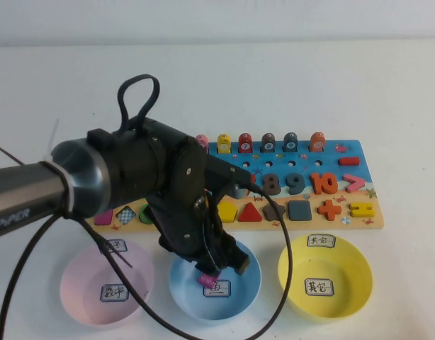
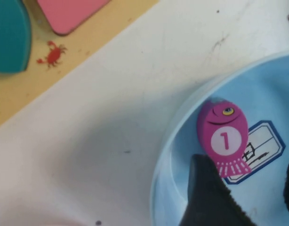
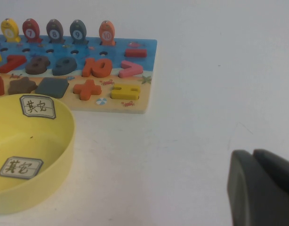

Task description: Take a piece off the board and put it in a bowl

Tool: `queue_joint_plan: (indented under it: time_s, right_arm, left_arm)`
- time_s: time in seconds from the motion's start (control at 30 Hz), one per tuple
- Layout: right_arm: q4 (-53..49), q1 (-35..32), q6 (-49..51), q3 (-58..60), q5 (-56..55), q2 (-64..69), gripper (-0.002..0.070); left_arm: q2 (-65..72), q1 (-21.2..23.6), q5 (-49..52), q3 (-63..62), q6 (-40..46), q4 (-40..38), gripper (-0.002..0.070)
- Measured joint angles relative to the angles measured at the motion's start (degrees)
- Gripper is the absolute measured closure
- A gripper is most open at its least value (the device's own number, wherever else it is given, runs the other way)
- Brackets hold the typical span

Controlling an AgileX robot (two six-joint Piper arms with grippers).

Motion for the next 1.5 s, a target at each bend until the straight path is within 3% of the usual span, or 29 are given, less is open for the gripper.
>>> queue_joint_plan:
  time_s: [0.23,0.37,0.5,1.07,1.5]
  right_arm:
    - [0.00,0.00,0.00,0.00,0.00,0.00,0.0694]
    - [0.00,0.00,0.00,0.00,0.00,0.00,0.0694]
    - [0.00,0.00,0.00,0.00,0.00,0.00,0.0694]
    - [0.00,0.00,0.00,0.00,0.00,0.00,0.0694]
    - [0.00,0.00,0.00,0.00,0.09,0.00,0.0694]
  left_arm:
    - [-8.23,0.00,0.98,0.00,0.00,3.62,0.0398]
    - [-15.36,0.00,-0.77,2.22,0.00,6.39,0.0578]
    - [-23.63,0.00,-7.67,9.38,0.03,7.80,0.0659]
    - [-59.05,0.00,-53.18,50.60,-7.46,8.19,0.0677]
    - [-60.61,0.00,-57.56,57.49,-7.37,8.40,0.0678]
